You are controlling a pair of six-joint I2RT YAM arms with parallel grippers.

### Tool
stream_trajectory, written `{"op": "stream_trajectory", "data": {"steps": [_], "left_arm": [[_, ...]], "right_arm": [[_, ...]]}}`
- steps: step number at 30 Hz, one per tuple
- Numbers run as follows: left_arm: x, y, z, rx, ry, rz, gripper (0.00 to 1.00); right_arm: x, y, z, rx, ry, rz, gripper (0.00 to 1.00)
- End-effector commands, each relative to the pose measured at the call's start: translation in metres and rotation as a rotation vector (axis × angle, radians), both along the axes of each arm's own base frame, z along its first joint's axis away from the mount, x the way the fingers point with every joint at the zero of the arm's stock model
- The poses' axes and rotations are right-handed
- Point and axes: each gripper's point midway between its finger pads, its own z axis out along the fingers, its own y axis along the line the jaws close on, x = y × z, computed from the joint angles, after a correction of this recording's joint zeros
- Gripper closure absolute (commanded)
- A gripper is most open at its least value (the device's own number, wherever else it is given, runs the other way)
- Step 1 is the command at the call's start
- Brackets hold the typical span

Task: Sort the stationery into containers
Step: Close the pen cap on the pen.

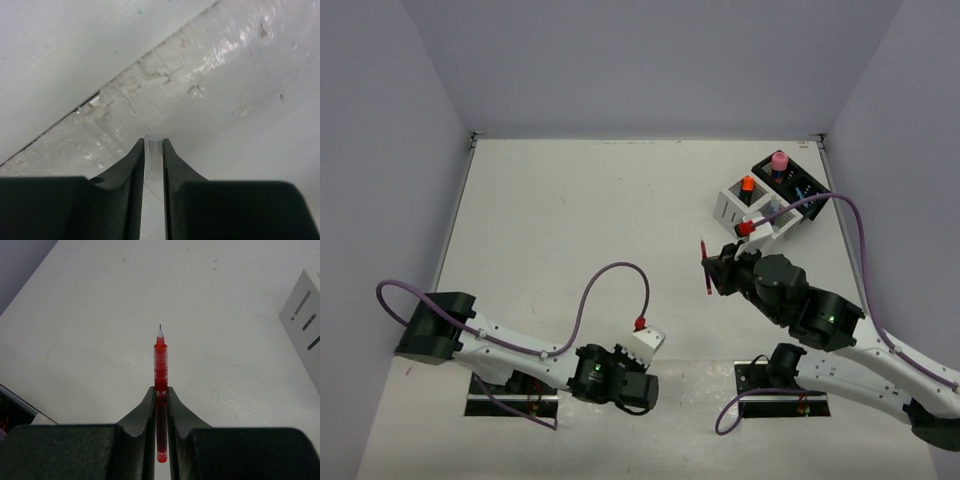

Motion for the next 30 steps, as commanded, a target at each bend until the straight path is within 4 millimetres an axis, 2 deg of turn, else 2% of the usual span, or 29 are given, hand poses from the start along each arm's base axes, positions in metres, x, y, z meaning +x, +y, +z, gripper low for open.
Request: {"op": "stream_trajectory", "data": {"steps": [1, 6, 8, 9, 11, 15, 16, 18, 20, 23, 25, 26, 28, 29, 30], "left_arm": [[0.055, -0.006, 0.056, -0.105, -0.138, 0.156, 1.0], [0.106, -0.002, 0.119, -0.21, -0.248, 0.295, 1.0], [0.124, 0.002, 0.138, -0.237, -0.291, 0.34, 1.0], [0.131, 0.002, 0.155, -0.276, -0.309, 0.357, 1.0], [0.143, 0.001, 0.176, -0.311, -0.346, 0.356, 1.0], [0.17, -0.011, 0.233, -0.466, -0.452, 0.33, 1.0], [0.175, -0.016, 0.25, -0.517, -0.478, 0.317, 1.0], [0.189, -0.018, 0.273, -0.571, -0.513, 0.309, 1.0], [0.211, -0.015, 0.306, -0.649, -0.556, 0.322, 1.0], [0.217, -0.022, 0.36, -0.815, -0.589, 0.203, 1.0], [0.214, -0.023, 0.384, -0.896, -0.597, 0.148, 1.0], [0.204, -0.027, 0.396, -0.952, -0.591, 0.085, 1.0], [0.188, -0.033, 0.404, -1.027, -0.571, -0.007, 1.0], [0.18, -0.035, 0.407, -1.065, -0.566, -0.049, 1.0], [0.171, -0.035, 0.411, -1.119, -0.57, -0.086, 1.0]], "right_arm": [[0.005, 0.004, 0.023, 0.064, -0.028, -0.014, 1.0], [0.009, 0.006, 0.01, 0.043, 0.003, -0.032, 1.0], [0.009, 0.008, 0.007, 0.042, 0.016, -0.028, 1.0], [0.008, 0.01, 0.004, 0.042, 0.026, -0.022, 1.0], [0.007, 0.014, 0.001, 0.047, 0.036, -0.005, 1.0], [0.0, 0.028, -0.007, 0.079, 0.045, 0.074, 1.0], [-0.003, 0.033, -0.004, 0.101, 0.036, 0.103, 1.0], [-0.007, 0.042, 0.002, 0.156, 0.01, 0.153, 1.0], [-0.015, 0.053, -0.001, 0.211, -0.009, 0.23, 1.0], [-0.028, 0.07, 0.006, 0.285, -0.016, 0.345, 1.0], [-0.052, 0.087, 0.025, 0.388, -0.043, 0.509, 1.0], [-0.058, 0.089, 0.032, 0.425, -0.056, 0.543, 1.0], [-0.076, 0.094, 0.057, 0.549, -0.091, 0.644, 1.0], [-0.084, 0.096, 0.053, 0.554, -0.067, 0.683, 1.0], [-0.092, 0.098, 0.061, 0.585, -0.08, 0.733, 1.0]]}}
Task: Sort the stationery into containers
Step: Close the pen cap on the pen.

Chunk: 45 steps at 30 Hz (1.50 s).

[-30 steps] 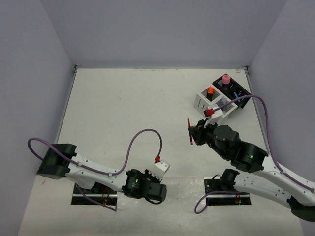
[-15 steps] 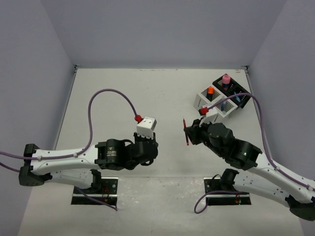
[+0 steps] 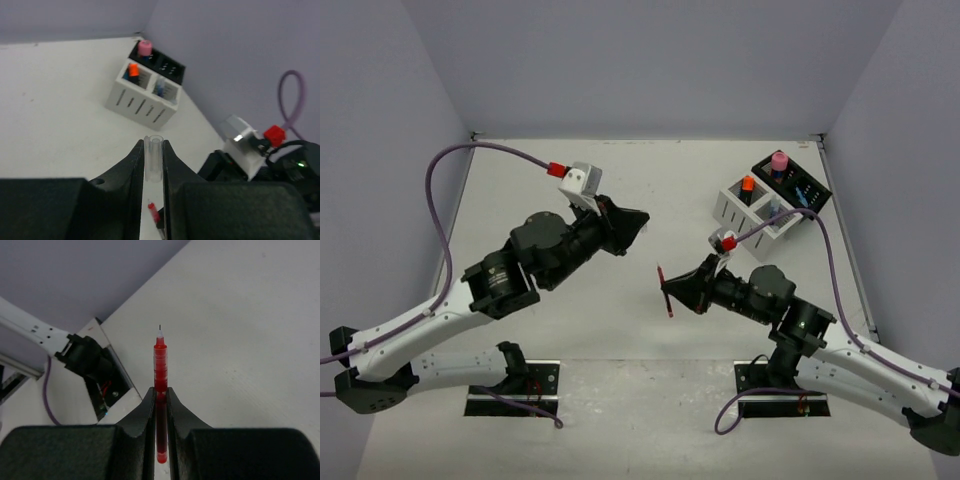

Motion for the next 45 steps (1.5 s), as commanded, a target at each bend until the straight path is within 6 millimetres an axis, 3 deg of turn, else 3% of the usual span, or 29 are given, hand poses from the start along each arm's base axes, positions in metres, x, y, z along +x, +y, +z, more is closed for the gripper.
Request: {"op": "stream_trajectory", "data": {"steps": [1, 10, 16, 26, 45], "left_arm": [[-0.051, -0.013, 0.067, -0.23, -0.224, -0.302, 1.0], [-0.06, -0.008, 0.07, -0.332, -0.269, -0.329, 1.0], [-0.059, -0.02, 0.064, -0.336, -0.256, -0.353, 1.0], [-0.06, -0.024, 0.053, -0.319, -0.241, -0.369, 1.0], [-0.05, -0.022, 0.047, -0.308, -0.233, -0.317, 1.0]], "right_arm": [[-0.051, 0.019, 0.078, 0.321, -0.109, 0.306, 1.0], [-0.039, 0.01, 0.108, 0.408, -0.21, 0.21, 1.0], [-0.033, 0.008, 0.119, 0.402, -0.24, 0.179, 1.0], [-0.022, 0.003, 0.12, 0.362, -0.254, 0.111, 1.0], [-0.026, 0.0, 0.126, 0.372, -0.278, 0.122, 1.0]]}}
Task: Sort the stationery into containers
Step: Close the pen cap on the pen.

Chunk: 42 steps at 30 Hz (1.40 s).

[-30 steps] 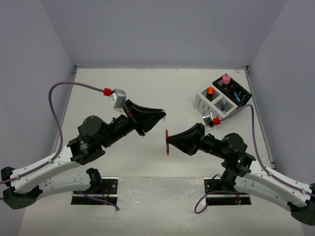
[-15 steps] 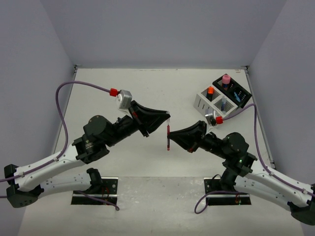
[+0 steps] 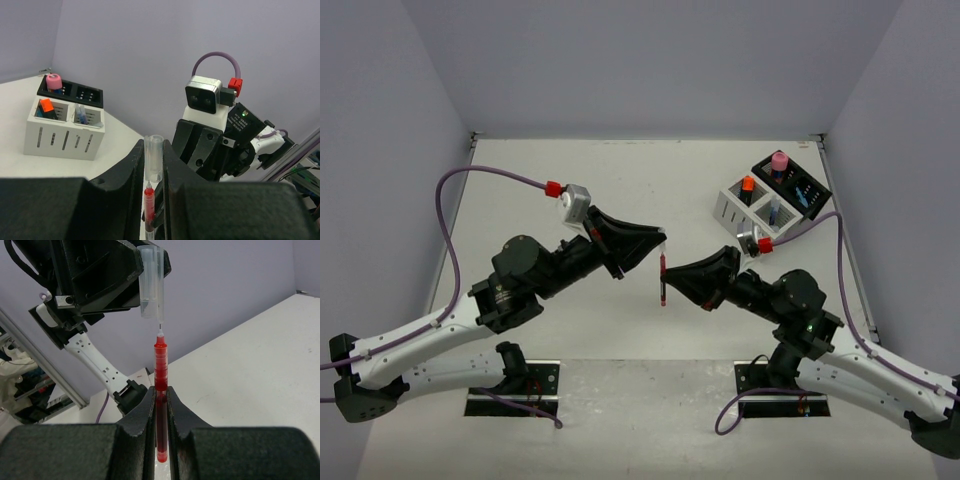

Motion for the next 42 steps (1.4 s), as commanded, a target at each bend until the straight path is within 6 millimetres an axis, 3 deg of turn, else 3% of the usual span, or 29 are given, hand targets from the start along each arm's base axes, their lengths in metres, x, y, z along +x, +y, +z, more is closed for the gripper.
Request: {"op": "stream_trajectory", "data": {"steps": [1, 22, 42], "left_arm": [[0.004, 0.005, 0.014, -0.056, -0.019, 0.031, 1.0], [0.001, -0.009, 0.003, -0.007, 0.0, -0.019, 1.0], [0.006, -0.011, -0.01, -0.041, 0.061, -0.002, 1.0]], "right_arm": [[-0.004, -0.007, 0.03, 0.059, -0.06, -0.005, 1.0], [0.012, -0.007, 0.037, 0.03, -0.041, -0.086, 1.0], [0.02, -0.011, 0.072, 0.125, -0.076, -0.131, 1.0]]}}
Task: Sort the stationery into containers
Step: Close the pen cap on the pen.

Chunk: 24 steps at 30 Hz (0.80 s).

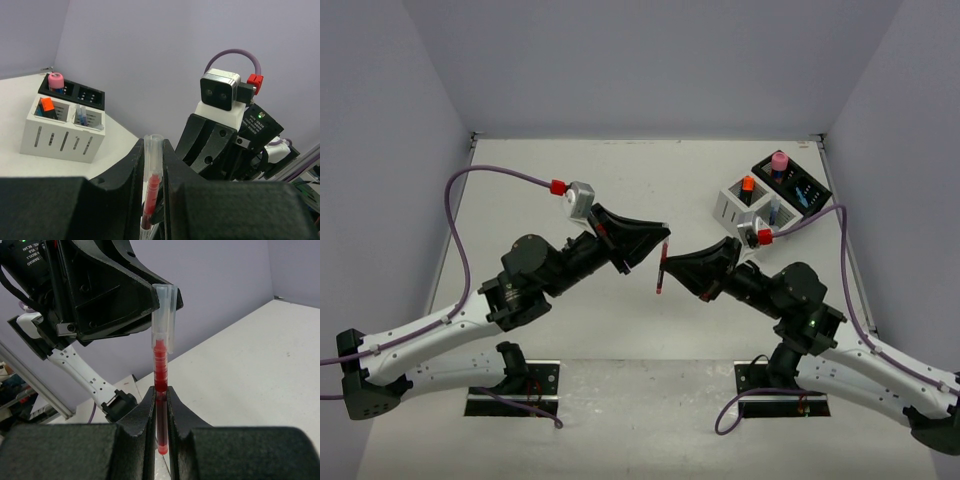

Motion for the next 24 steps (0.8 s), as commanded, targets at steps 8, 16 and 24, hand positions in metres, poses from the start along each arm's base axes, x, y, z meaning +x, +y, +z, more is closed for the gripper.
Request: {"op": "stream_trajectory", "data": {"steps": [8, 16, 24], "left_arm": [[-0.007, -0.005, -0.016, 0.041, -0.01, -0.047, 1.0], [-0.011, -0.005, -0.028, 0.11, -0.05, -0.063, 1.0], [-0.015, -0.009, -0.036, 0.154, -0.058, -0.097, 0.98]], "right_arm": [[0.004, -0.018, 0.065, 0.141, -0.1, -0.078, 1.0], [0.003, -0.021, 0.061, 0.123, -0.105, -0.08, 1.0], [0.002, -0.022, 0.059, 0.11, -0.13, -0.082, 1.0]]}}
